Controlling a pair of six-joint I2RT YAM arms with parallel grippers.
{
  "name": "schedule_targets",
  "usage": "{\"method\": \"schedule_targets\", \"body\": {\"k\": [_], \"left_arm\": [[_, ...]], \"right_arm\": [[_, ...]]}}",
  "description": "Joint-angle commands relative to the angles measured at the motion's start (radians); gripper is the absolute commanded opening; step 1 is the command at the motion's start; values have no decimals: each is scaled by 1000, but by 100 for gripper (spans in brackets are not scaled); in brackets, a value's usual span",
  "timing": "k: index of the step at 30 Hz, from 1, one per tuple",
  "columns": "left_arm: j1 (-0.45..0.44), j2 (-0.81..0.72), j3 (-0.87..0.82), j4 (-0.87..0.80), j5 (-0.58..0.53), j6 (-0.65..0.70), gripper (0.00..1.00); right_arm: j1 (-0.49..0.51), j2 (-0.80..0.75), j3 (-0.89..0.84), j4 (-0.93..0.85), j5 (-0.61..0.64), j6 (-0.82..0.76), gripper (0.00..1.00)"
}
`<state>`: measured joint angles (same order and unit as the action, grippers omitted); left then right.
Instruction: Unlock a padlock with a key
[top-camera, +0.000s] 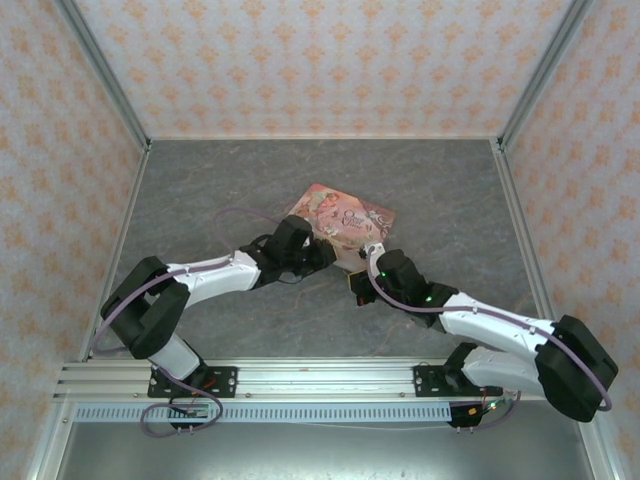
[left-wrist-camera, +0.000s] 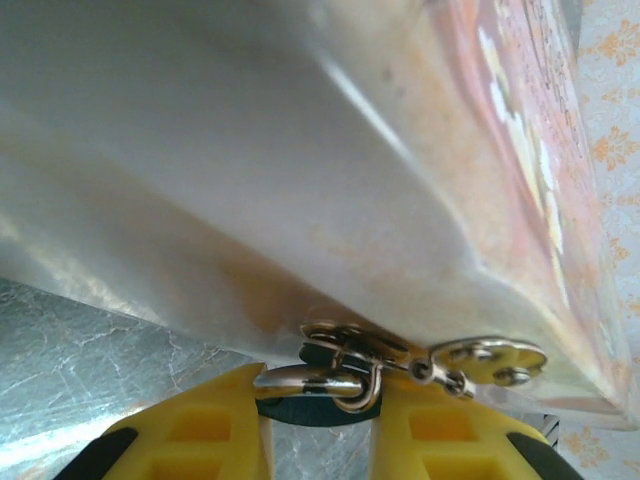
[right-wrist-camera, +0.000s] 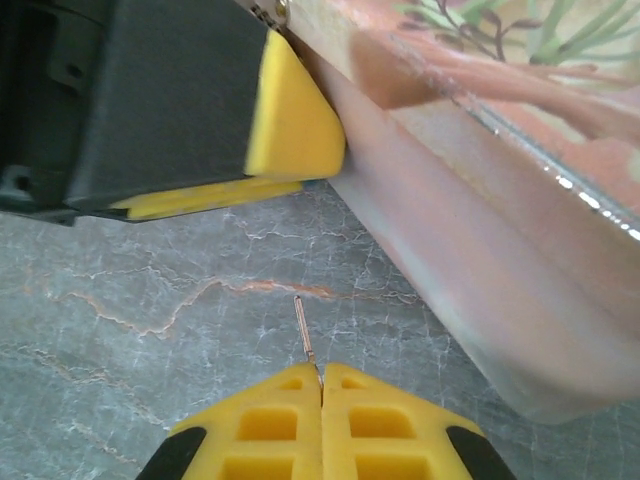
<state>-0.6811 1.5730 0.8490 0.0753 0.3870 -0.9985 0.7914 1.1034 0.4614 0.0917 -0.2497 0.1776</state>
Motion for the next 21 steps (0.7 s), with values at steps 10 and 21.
{"method": "schedule_targets", "body": {"k": [10,21], "left_arm": [[-9,-36,90,-62,69,-66,13],[-10,-32,103,-85,72,-60,12]], "right_arm": [[6,75,1,142,48,-49,0],[6,75,-4,178,88,-56,0]]}}
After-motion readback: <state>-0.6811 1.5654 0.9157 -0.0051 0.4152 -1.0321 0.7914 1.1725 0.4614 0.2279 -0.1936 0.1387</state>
